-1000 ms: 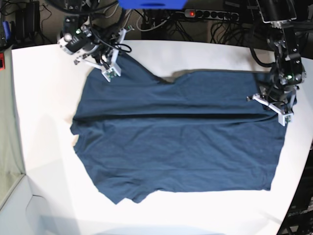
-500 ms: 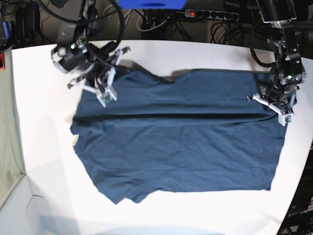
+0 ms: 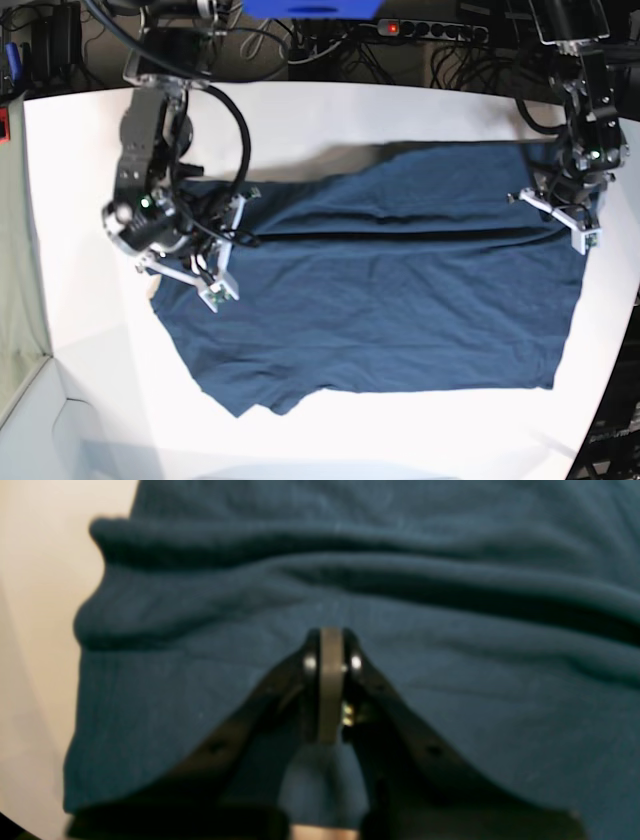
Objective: Layout the t-shirt on the table in an organized manner, then fold the t-shirt properly
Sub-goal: 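Grasp the folded shirt layer with the right gripper and drag it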
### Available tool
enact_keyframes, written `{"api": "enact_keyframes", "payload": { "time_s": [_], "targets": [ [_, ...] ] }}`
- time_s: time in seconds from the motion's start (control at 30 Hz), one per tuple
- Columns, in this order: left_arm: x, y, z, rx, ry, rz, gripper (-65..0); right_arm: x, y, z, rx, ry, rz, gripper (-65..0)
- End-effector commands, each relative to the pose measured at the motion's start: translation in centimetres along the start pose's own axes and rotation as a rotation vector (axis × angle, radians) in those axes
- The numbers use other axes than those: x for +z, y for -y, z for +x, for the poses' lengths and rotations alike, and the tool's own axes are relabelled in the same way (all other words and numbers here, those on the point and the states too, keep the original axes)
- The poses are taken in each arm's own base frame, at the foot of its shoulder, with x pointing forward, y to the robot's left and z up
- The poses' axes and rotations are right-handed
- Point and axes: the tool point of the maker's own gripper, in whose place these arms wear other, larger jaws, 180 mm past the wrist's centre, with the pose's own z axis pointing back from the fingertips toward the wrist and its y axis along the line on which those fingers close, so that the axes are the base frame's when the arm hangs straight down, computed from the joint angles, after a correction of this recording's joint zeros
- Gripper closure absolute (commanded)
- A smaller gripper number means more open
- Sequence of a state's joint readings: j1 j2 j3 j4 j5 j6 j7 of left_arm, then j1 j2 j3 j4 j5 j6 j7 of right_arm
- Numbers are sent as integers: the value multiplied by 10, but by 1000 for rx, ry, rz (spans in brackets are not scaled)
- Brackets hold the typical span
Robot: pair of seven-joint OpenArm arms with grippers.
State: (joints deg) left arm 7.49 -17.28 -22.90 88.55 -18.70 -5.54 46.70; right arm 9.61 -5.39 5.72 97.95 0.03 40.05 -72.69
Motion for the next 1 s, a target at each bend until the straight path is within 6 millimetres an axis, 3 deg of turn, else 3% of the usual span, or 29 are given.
{"api": "enact_keyframes", "payload": {
  "time_s": [0.0,0.13,0.33,0.47,0.6,0.73,0.97],
  "targets": [
    [4,-4,19,-7,54,8,-2,1,7,16,6,35,-9,0],
    [4,-4,19,-8,52,10,-2,-7,13,16,8,9,-1,-18],
    [3,-4,19,-8,52,11,-2,-1,19,17,5,17,-20,-256],
    [2,-4,21,-5,54,11,-2,14,17,6,2,38,-54,-352],
    [2,-4,21,-5,54,11,-2,22,11,-8,-6,39,-67,-365],
    [2,-4,22,-4,56,10,-2,10,-3,-31,-22,-14,-21,-365],
    [1,-1,27,0,68,4,-2,-7,-16,-43,-41,-22,33,-365]
  ]
}}
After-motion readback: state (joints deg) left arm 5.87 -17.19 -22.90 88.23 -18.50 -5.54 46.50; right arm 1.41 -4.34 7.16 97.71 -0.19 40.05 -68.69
